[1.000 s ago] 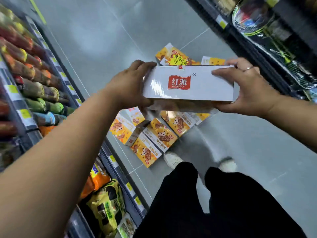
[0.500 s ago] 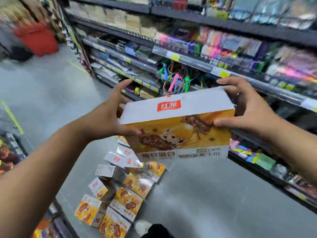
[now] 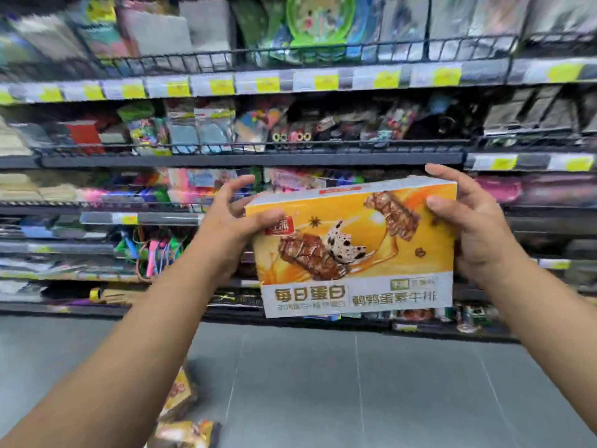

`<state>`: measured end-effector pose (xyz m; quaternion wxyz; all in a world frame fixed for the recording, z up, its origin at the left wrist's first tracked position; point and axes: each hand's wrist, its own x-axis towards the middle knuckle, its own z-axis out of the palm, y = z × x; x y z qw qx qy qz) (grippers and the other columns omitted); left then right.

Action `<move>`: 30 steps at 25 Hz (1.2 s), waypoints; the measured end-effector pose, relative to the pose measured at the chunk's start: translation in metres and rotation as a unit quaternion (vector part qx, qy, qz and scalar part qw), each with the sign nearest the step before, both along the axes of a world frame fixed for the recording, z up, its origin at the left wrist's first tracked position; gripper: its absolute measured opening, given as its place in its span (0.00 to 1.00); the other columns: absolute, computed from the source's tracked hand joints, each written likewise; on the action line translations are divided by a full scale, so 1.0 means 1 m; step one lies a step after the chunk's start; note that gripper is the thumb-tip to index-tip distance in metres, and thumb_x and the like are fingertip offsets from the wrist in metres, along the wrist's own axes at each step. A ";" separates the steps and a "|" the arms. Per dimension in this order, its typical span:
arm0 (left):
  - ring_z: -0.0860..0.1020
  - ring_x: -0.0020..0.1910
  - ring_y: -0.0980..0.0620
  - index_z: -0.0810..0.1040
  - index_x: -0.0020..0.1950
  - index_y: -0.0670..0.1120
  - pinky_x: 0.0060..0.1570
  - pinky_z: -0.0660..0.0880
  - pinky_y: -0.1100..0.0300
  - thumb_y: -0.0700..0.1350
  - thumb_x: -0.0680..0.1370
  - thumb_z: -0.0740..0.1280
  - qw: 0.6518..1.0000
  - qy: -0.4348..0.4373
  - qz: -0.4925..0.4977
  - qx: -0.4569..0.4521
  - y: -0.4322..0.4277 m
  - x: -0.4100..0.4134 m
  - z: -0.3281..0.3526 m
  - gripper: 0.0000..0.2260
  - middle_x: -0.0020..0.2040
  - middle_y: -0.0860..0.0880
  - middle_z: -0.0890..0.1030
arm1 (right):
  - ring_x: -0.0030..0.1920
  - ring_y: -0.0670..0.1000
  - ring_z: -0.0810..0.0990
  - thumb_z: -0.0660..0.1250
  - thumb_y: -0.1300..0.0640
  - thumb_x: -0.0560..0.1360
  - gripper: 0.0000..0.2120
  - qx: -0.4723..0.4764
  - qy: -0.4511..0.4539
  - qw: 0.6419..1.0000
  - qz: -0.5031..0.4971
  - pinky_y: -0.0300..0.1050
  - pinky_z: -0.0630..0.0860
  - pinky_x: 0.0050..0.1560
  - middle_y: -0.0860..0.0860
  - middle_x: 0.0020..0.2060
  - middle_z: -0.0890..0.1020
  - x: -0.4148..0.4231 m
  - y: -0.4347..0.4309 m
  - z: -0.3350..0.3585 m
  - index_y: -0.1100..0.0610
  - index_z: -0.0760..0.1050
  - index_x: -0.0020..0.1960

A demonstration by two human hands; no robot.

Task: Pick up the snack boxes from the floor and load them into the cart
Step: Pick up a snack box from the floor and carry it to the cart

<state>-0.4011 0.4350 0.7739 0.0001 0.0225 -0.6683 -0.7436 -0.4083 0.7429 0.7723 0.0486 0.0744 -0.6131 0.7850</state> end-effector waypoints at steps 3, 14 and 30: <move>0.84 0.42 0.47 0.72 0.65 0.51 0.42 0.80 0.50 0.43 0.61 0.81 0.998 -0.001 -0.033 0.046 0.059 -0.040 0.011 0.35 0.50 0.44 0.83 | 0.38 0.48 0.84 0.77 0.58 0.63 0.27 -0.023 -0.012 0.995 -0.094 0.43 0.81 0.38 0.49 0.40 0.85 0.006 0.046 0.007 0.52 0.76 0.61; 0.84 0.40 0.49 0.75 0.64 0.48 0.40 0.80 0.52 0.46 0.63 0.76 0.928 0.008 -0.371 0.036 0.306 -0.117 0.036 0.29 0.46 0.48 0.84 | 0.46 0.56 0.84 0.70 0.58 0.67 0.31 -0.058 -0.019 0.903 -0.425 0.51 0.82 0.41 0.59 0.55 0.82 0.097 0.204 0.016 0.56 0.70 0.70; 0.83 0.35 0.49 0.79 0.54 0.47 0.34 0.78 0.57 0.47 0.63 0.75 0.813 0.001 -0.580 0.042 0.732 -0.007 0.033 0.20 0.43 0.46 0.83 | 0.45 0.54 0.85 0.71 0.56 0.65 0.27 -0.044 -0.036 0.782 -0.621 0.49 0.81 0.40 0.61 0.58 0.79 0.278 0.511 0.026 0.54 0.73 0.64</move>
